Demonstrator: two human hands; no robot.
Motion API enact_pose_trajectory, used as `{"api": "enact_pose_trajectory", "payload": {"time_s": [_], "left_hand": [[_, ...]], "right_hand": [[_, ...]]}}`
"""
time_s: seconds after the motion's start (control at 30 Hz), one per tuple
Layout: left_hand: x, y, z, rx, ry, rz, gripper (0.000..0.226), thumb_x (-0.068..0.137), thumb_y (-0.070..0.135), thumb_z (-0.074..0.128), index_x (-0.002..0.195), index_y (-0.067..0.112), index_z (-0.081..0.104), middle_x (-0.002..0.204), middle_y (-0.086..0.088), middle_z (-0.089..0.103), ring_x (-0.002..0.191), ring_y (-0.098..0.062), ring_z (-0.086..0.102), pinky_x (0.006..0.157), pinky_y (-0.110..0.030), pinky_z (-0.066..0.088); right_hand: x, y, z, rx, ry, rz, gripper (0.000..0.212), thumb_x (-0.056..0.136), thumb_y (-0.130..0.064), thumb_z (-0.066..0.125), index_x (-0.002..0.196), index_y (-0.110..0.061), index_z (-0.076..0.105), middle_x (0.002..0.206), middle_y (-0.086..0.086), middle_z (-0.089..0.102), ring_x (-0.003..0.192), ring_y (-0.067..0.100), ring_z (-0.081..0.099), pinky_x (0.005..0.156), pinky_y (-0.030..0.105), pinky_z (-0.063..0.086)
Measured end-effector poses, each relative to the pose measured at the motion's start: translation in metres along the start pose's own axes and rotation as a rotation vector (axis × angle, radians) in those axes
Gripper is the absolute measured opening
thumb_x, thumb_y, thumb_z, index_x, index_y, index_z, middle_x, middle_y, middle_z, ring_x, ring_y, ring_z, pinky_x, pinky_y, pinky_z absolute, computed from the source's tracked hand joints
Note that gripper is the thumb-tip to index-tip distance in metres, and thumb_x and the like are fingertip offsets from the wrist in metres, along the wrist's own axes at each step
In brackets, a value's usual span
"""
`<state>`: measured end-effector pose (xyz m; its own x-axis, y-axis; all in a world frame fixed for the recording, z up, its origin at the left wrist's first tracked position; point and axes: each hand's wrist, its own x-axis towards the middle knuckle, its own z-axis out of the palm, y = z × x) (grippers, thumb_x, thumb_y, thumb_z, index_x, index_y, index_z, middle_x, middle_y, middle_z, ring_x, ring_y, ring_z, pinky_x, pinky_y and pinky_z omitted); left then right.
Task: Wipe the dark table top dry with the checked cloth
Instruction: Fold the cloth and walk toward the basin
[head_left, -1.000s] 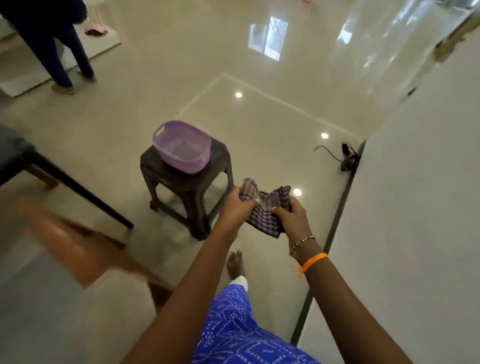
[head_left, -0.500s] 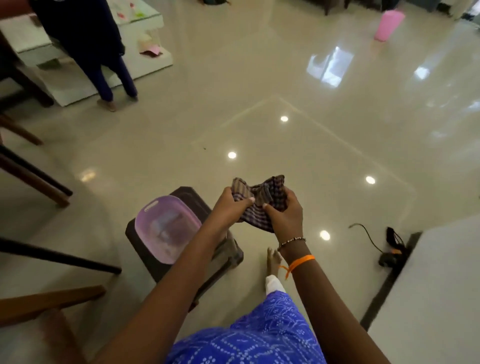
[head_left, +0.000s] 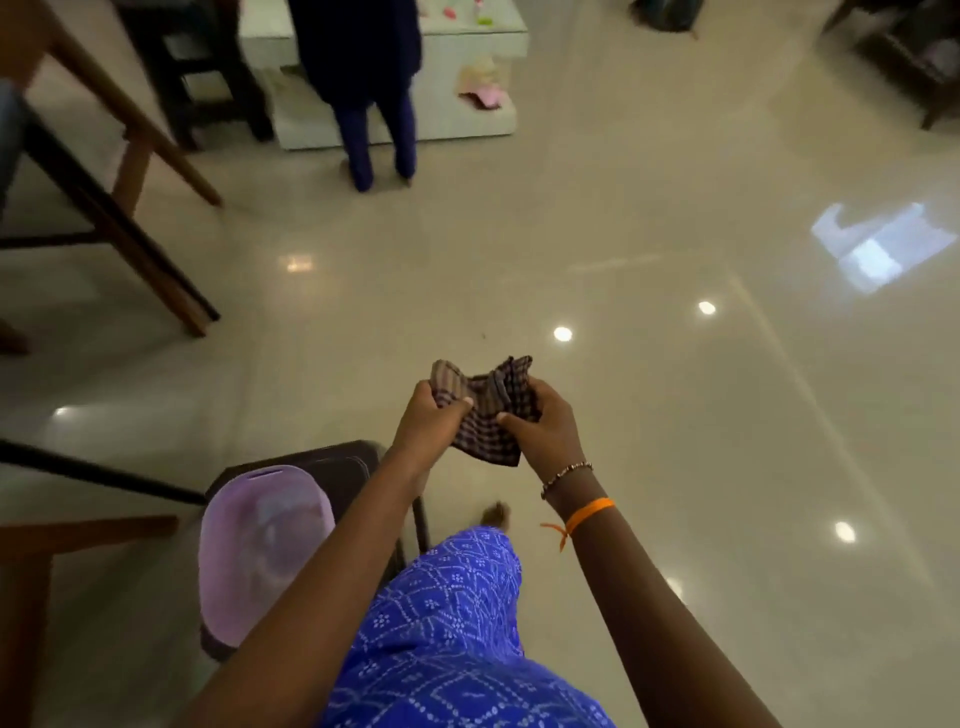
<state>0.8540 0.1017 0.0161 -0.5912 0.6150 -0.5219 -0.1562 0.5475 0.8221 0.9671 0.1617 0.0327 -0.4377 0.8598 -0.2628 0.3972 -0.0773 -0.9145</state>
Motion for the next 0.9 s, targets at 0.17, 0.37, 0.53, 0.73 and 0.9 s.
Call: {"api": "enact_pose_trajectory", "payload": {"time_s": [0.17,0.37,0.53,0.73,0.9], "left_hand": [[0.097,0.035,-0.032,-0.180,0.197,-0.050,0.019,0.088,0.024,0.056,0.102,0.015,0.049,0.102,-0.008,0.058,0.087,-0.021,0.057,0.069,-0.030,0.046],[0.203,0.091,-0.096,-0.242,0.285,-0.073,0.020,0.087,0.024,0.055,0.106,0.018,0.050,0.097,-0.001,0.058,0.083,-0.012,0.056,0.064,-0.026,0.044],[0.248,0.117,-0.156,-0.333,0.435,-0.066,0.023,0.088,0.015,0.051,0.110,0.017,0.049,0.100,-0.002,0.059,0.083,-0.009,0.057,0.062,-0.023,0.044],[0.278,0.113,-0.241,-0.561,0.718,-0.126,0.023,0.089,0.013,0.044,0.111,0.017,0.044,0.096,-0.003,0.059,0.085,-0.014,0.059,0.063,-0.026,0.046],[0.306,0.097,-0.311,-0.676,0.921,-0.208,0.018,0.089,0.011,0.043,0.106,0.018,0.043,0.091,-0.001,0.060,0.079,-0.012,0.060,0.058,-0.025,0.046]], "right_hand": [[0.118,-0.034,0.048,-0.115,-0.265,-0.030,0.042,0.081,0.003,0.061,0.121,-0.004,0.054,0.118,0.017,0.063,0.110,0.032,0.059,0.096,0.045,0.048],[0.236,-0.093,0.113,-0.202,-0.479,-0.066,0.044,0.083,0.000,0.060,0.124,-0.008,0.044,0.120,0.014,0.057,0.110,0.028,0.056,0.092,0.041,0.048],[0.302,-0.146,0.189,-0.247,-0.607,-0.143,0.040,0.083,0.004,0.053,0.121,-0.007,0.052,0.120,0.013,0.060,0.111,0.028,0.056,0.094,0.040,0.046],[0.339,-0.191,0.306,-0.324,-0.921,-0.270,0.040,0.083,0.003,0.053,0.120,-0.011,0.053,0.120,0.009,0.060,0.110,0.024,0.056,0.091,0.031,0.044],[0.365,-0.217,0.409,-0.417,-1.190,-0.294,0.042,0.082,0.007,0.049,0.120,-0.010,0.053,0.117,0.012,0.062,0.108,0.029,0.057,0.094,0.041,0.047]]}}
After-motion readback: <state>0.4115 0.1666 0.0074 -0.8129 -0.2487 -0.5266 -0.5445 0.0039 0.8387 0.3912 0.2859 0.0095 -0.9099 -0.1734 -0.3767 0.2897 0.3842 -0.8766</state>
